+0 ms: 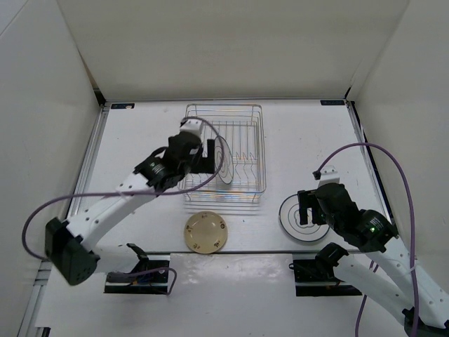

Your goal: Unload the plates from the dish rack

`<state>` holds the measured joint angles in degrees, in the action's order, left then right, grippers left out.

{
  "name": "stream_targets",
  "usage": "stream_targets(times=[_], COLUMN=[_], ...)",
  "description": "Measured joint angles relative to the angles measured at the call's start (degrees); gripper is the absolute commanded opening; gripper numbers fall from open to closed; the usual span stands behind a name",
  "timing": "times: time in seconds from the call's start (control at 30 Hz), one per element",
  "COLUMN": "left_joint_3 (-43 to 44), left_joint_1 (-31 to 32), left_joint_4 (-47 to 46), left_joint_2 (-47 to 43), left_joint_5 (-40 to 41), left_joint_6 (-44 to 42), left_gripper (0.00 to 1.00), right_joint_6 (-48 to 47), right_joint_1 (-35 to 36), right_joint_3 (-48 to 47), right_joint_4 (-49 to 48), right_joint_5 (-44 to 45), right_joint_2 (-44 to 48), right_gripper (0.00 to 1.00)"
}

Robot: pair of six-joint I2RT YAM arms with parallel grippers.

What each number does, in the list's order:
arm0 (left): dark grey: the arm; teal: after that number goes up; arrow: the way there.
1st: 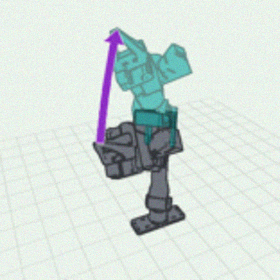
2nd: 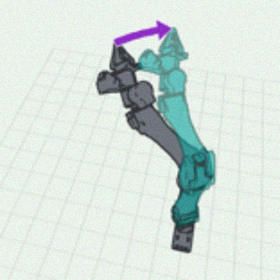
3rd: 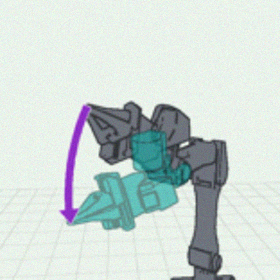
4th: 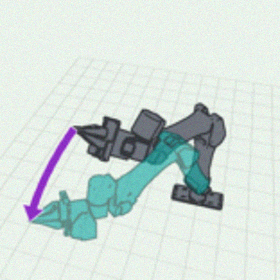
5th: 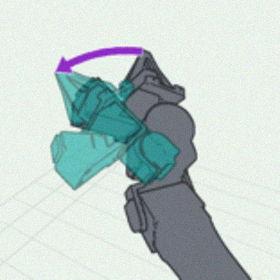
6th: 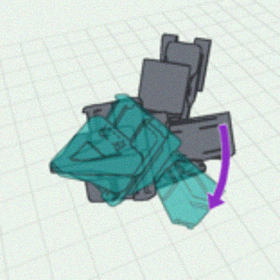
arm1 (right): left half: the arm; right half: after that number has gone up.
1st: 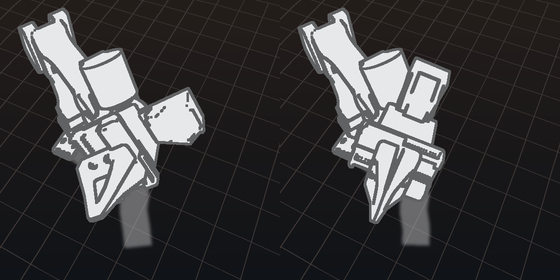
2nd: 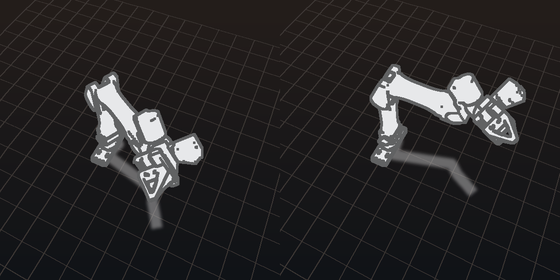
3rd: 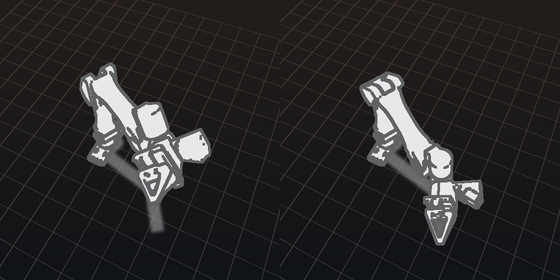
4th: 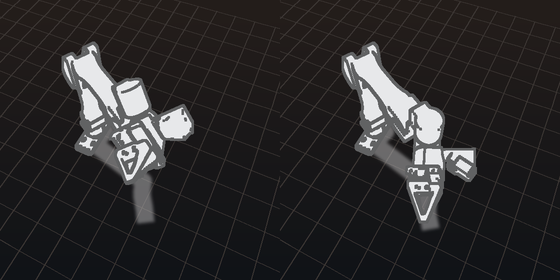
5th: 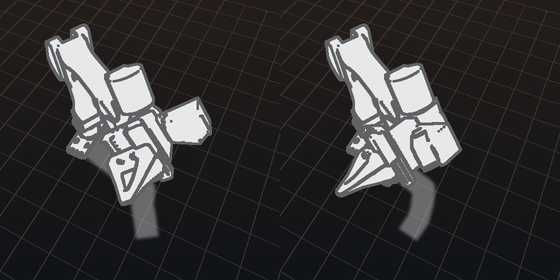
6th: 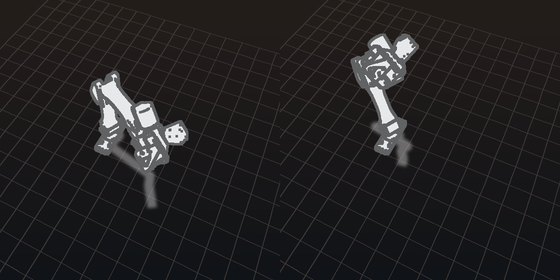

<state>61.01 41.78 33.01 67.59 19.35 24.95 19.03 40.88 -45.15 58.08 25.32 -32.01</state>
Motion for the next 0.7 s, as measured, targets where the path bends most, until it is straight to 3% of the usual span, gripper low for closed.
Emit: stream_targets(times=[0.17,0.43,0.57,0.7], left_joint_3=[13.5,18.7,18.4,18.2], left_joint_1=[0.3,0.4,0.4,0.4], left_joint_4=[-1.4,-0.8,0.0,-0.3], left_joint_2=[14.3,27.4,30.0,30.1], left_joint_5=[2.5,5.1,5.8,6.2], left_joint_6=[-5.4,-9.0,-9.4,-10.1], left_gripper=[1.0,0.95,0.8,0.51], right_joint_6=[0.0,0.0,0.0,0.0], right_joint_1=[0.0,0.0,0.0,0.0], right_joint_3=[0.0,0.0,0.0,0.0], right_joint_4=[0.0,0.0,0.0,0.0], right_joint_5=[0.0,0.1,0.0,0.0], right_joint_2=[0.0,0.2,0.4,0.5], right_gripper=[0.9,0.9,0.9,0.9])
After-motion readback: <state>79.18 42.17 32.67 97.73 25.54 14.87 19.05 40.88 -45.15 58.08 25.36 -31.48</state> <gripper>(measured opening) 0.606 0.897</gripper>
